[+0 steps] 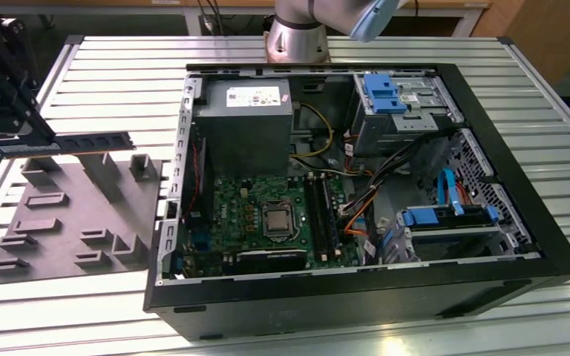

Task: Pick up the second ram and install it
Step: 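Pick up the second ram and move it above second insertion slot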

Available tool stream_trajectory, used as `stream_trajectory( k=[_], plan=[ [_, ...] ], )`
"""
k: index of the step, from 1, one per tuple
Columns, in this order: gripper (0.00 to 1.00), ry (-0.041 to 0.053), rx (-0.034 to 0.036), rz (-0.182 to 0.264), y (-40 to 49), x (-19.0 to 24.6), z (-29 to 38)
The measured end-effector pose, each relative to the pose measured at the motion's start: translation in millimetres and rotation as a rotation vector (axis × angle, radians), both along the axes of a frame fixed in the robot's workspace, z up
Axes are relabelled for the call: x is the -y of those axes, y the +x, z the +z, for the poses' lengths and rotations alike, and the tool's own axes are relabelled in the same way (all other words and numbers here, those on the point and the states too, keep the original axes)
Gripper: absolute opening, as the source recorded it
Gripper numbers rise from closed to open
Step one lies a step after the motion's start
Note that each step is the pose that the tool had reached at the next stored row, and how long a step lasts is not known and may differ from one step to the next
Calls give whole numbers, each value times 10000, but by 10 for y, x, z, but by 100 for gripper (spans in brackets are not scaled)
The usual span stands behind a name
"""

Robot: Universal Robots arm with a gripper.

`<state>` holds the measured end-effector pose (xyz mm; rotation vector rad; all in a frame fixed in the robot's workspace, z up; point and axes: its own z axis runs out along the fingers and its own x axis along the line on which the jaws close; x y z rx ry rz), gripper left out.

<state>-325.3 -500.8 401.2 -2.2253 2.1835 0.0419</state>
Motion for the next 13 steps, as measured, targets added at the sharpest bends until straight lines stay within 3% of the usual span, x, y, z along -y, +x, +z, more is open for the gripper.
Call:
stream_trajectory(
  k=[13],
  plan=[
    [11,0,0,0,36,0,0]
  ],
)
